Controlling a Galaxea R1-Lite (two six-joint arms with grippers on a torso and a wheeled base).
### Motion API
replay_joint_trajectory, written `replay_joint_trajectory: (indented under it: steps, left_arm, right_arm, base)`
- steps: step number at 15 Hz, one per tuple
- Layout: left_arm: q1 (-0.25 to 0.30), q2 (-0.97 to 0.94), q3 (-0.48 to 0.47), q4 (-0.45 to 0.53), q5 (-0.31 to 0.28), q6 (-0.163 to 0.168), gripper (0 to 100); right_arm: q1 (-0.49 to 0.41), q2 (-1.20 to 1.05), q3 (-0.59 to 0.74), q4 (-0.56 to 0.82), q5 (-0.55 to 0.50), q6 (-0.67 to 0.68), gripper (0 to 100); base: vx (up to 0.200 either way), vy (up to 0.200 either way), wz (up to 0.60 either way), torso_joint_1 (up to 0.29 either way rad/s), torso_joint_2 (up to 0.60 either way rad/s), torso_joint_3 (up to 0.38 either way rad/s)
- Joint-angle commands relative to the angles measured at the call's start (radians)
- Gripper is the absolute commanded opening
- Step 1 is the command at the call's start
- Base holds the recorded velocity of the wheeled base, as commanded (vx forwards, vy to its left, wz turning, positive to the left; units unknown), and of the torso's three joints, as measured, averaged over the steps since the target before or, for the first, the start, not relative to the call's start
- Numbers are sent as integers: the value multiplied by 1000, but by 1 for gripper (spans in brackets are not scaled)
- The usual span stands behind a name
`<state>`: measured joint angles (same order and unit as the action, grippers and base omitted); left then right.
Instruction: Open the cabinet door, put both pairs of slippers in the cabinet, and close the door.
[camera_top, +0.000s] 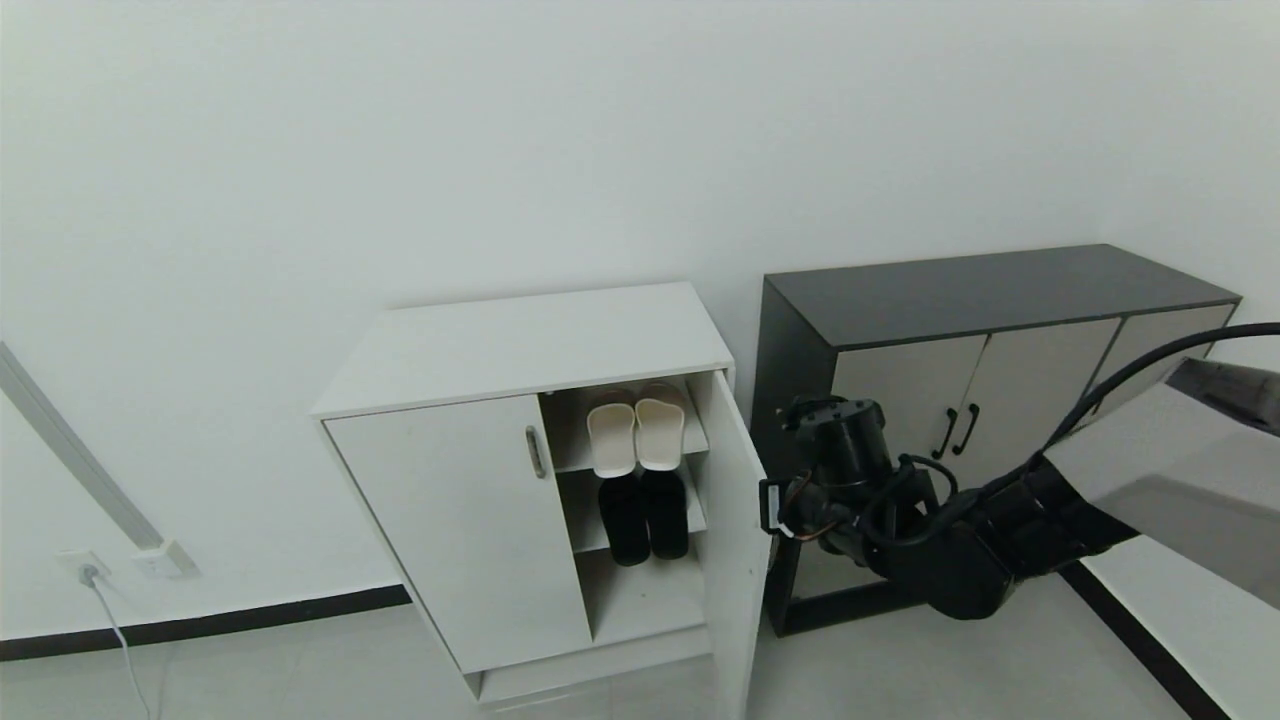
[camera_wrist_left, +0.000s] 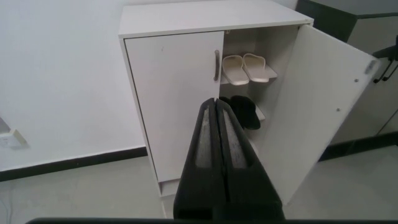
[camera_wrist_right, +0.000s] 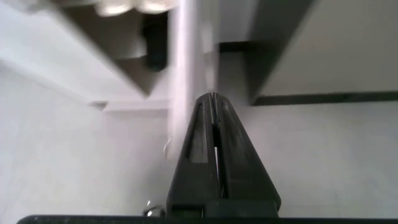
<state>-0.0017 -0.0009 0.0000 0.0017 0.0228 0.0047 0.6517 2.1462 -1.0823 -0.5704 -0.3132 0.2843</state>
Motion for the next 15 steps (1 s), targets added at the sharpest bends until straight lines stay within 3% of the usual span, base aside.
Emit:
replay_joint_trajectory:
  steps: [1,8,13,15]
  left_arm:
    - [0,1,0,0,0,0,0]
    - [0,1,0,0,0,-2,0]
    - [0,1,0,0,0,-2,0]
    - [0,1,0,0,0,-2,0]
  right_arm:
    - [57,-23,18,-3,-1,6,0]
    - [108,-94,157,-137,60,-65,0]
    - [109,-91,171,-163,65,-86,0]
    - [109,-92,177,-163,65,-88,0]
  base:
    - [0,0,0,0,0,0]
    - [0,0,0,0,0,0]
    - [0,0,0,0,0,0]
    - [0,0,600,2,7,2]
